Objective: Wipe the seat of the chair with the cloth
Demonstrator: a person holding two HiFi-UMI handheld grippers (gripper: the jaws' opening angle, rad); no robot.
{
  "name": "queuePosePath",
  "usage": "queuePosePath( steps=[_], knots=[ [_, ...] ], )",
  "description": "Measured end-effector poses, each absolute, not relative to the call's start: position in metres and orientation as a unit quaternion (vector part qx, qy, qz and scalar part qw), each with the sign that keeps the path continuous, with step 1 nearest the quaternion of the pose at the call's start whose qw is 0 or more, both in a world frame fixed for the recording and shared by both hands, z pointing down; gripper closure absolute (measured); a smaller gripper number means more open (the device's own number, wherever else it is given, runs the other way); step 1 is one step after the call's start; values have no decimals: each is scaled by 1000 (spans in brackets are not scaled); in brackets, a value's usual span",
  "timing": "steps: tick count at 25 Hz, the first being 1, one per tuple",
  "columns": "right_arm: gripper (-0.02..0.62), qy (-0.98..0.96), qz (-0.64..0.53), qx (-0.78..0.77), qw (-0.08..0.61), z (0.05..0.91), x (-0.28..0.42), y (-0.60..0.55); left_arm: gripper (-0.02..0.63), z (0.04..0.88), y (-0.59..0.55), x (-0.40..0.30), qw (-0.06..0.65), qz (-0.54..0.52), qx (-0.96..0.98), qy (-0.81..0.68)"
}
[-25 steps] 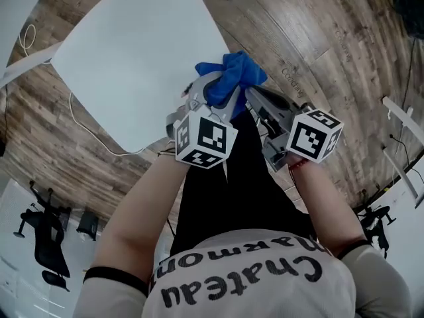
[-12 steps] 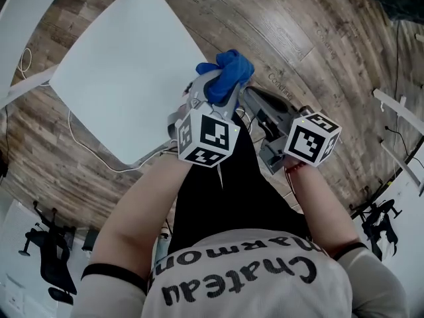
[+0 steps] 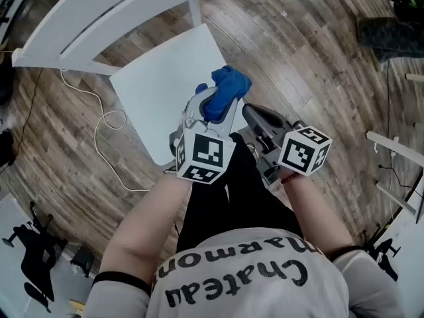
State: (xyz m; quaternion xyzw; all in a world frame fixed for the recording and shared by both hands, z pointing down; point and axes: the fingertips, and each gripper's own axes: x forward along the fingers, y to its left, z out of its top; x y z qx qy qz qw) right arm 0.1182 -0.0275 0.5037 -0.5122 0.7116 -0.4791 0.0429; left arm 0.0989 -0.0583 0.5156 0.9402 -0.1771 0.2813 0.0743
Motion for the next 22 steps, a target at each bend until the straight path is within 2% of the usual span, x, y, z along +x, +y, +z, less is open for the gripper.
queuePosePath(
  steps=[5,18,22],
  knots=[
    [580,766,-421,-484,38,419,65,-53,489,418,-84,44,71,217,940,-253],
    [580,889,-227,-389,80,172,-60,-105,489,179,-114,-82,-70,74,920,-378],
    [580,916,-176,-350,92,117,-92,-104,489,125,-117,-115,-82,31,909,-408]
  ],
)
